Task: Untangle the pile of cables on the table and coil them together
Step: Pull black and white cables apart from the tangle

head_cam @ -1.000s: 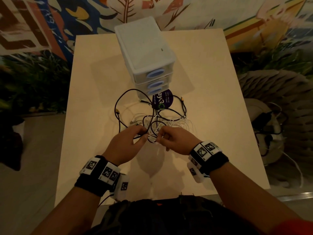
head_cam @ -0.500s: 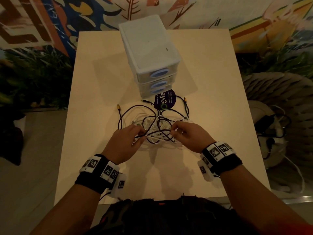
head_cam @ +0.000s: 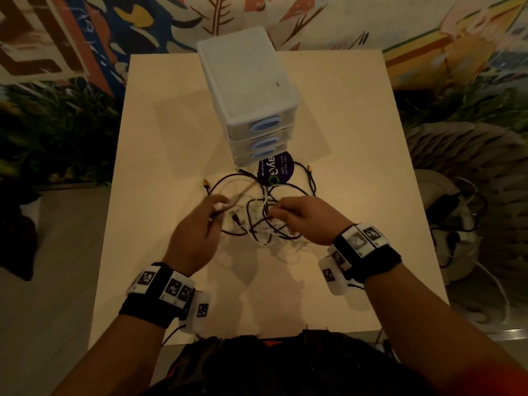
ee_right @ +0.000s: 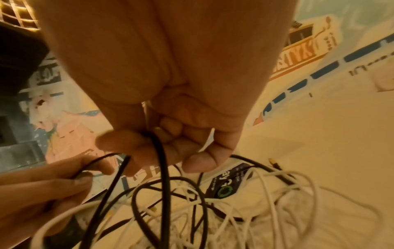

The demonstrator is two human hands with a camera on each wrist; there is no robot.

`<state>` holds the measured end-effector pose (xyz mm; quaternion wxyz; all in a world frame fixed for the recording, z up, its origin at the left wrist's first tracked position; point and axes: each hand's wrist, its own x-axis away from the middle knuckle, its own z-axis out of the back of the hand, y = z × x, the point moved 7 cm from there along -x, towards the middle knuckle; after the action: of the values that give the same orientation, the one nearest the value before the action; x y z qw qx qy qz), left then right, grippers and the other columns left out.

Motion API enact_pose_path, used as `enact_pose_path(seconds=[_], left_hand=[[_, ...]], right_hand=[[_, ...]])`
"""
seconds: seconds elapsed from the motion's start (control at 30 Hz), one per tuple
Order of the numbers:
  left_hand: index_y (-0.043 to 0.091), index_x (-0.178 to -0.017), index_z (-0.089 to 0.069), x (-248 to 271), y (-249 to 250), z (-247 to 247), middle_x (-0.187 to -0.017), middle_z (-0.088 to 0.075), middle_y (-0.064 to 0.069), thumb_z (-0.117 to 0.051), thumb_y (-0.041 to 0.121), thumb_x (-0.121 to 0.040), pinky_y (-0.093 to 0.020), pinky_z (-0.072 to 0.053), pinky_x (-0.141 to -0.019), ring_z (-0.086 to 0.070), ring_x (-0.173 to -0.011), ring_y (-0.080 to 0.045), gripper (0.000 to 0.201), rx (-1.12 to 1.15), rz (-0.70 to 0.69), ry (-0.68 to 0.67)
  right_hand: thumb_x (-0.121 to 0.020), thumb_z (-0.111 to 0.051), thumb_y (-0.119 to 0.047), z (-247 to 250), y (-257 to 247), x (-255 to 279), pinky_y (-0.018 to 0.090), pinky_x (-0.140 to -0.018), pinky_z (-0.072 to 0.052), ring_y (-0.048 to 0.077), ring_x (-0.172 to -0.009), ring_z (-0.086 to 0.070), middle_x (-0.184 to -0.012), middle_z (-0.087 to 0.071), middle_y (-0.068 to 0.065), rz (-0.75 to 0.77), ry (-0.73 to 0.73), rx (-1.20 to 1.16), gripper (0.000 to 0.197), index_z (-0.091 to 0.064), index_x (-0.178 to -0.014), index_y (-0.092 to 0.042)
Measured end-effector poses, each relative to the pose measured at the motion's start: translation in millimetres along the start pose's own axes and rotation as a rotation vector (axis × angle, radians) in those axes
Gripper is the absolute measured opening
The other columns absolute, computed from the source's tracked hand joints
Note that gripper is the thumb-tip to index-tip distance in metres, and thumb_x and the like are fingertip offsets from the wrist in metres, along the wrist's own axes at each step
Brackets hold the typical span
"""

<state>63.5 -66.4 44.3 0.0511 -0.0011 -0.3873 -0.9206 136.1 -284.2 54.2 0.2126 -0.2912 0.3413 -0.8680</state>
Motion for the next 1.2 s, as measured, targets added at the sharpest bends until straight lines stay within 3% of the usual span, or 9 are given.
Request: enact_pose_path(seconds=[0.17,0.3,0.43,0.53,0.6,0.73,0.83,1.07,1.2], left_hand=[[0.03,-0.11,-0.061,12.2,-58.4,39.7,-0.075,-0.061,0.01,-0.044,0.013,-0.1,-0.029,-0.046,-0.073,-0.058,-0.074,-0.01,0.027,0.326,0.231,0.401],[0.037,-0.084,-0.063,20.4,-91.1,35.2,-0.094,-0.069,-0.001,-0.045,0.02,-0.093,-0.041,-0.046,-0.091,-0.063,-0.101,-0.03,0.027,0.195,0.396,0.319],[0.022,-0.119,-0.067,31.7,-87.3,18.2,-0.115,-0.065,-0.01,-0.058,0.004,-0.093,-0.039,-0.045,-0.088,-0.06,-0.107,-0.034,0.033,-0.006,0.378,0.203],[0.021,-0.147,-0.044,43.1,-71.6,30.4,-0.131,-0.048,-0.015,-0.072,0.006,-0.083,-0.048,-0.051,-0.092,-0.056,-0.11,-0.031,0.071,0.06,0.331,0.464],[0.015,-0.142,-0.048,43.1,-35.7,40.2,-0.128,-0.046,-0.014,-0.07,0.01,-0.082,-0.042,-0.053,-0.089,-0.055,-0.104,-0.027,0.064,-0.006,0.144,0.565],[0.024,-0.134,-0.06,21.7,63.0,-1.3,-0.12,-0.055,0.004,-0.057,0.036,-0.098,-0.029,-0.05,-0.083,-0.057,-0.1,-0.013,0.038,-0.095,-0.252,0.115],[0.031,-0.139,-0.054,8.4,84.6,-41.8,-0.105,-0.066,0.013,-0.055,0.05,-0.098,-0.027,-0.049,-0.076,-0.059,-0.087,-0.006,0.046,-0.214,-0.32,-0.134],[0.03,-0.09,-0.068,-4.3,62.9,-41.8,-0.084,-0.063,0.01,-0.064,0.05,-0.088,-0.031,-0.047,-0.059,-0.061,-0.072,-0.013,0.02,-0.312,-0.306,-0.157],[0.029,-0.093,-0.072,-5.9,37.9,-40.7,-0.086,-0.06,0.008,-0.057,0.051,-0.087,-0.033,-0.048,-0.061,-0.061,-0.074,-0.017,0.027,-0.39,-0.21,-0.154]], right_hand=[[-0.106,-0.045,-0.022,3.1,32.5,20.0,0.034,-0.082,-0.049,0.007,-0.082,-0.061,-0.086,-0.07,-0.01,-0.066,-0.017,-0.022,0.02,-0.064,-0.1,-0.021],[-0.106,-0.038,-0.017,1.3,39.4,26.9,0.041,-0.077,-0.046,0.017,-0.074,-0.055,-0.081,-0.063,-0.001,-0.111,0.023,-0.102,0.02,-0.056,-0.096,-0.015],[-0.104,-0.048,-0.043,-4.4,27.8,24.0,0.039,-0.07,-0.042,0.017,-0.07,-0.053,-0.075,-0.058,0.002,-0.063,0.048,-0.042,0.034,-0.053,-0.08,-0.019],[-0.092,-0.061,-0.06,-4.7,19.5,20.4,0.033,-0.068,-0.046,0.01,-0.068,-0.057,-0.072,-0.064,-0.003,-0.031,0.083,-0.004,0.037,-0.06,-0.071,-0.029],[-0.09,-0.063,-0.062,-1.9,13.6,19.2,0.032,-0.065,-0.045,0.01,-0.067,-0.058,-0.071,-0.065,-0.002,-0.008,0.117,0.042,0.036,-0.067,-0.07,-0.031],[-0.091,-0.065,-0.055,4.6,0.6,17.9,0.029,-0.064,-0.044,0.009,-0.07,-0.058,-0.075,-0.064,-0.005,0.042,0.201,0.064,0.031,-0.074,-0.08,-0.027],[-0.095,-0.065,-0.041,6.8,-5.5,16.6,0.031,-0.065,-0.042,0.011,-0.071,-0.056,-0.076,-0.061,-0.005,0.092,0.228,0.042,0.02,-0.071,-0.086,-0.025],[-0.103,-0.053,-0.036,23.4,-1.6,22.5,0.039,-0.071,-0.048,0.018,-0.077,-0.056,-0.083,-0.061,0.001,0.181,0.353,0.043,0.026,-0.063,-0.089,-0.016],[-0.105,-0.05,-0.031,43.0,21.8,27.1,0.039,-0.072,-0.047,0.019,-0.079,-0.057,-0.084,-0.062,0.002,0.087,0.493,-0.044,0.024,-0.063,-0.09,-0.016]])
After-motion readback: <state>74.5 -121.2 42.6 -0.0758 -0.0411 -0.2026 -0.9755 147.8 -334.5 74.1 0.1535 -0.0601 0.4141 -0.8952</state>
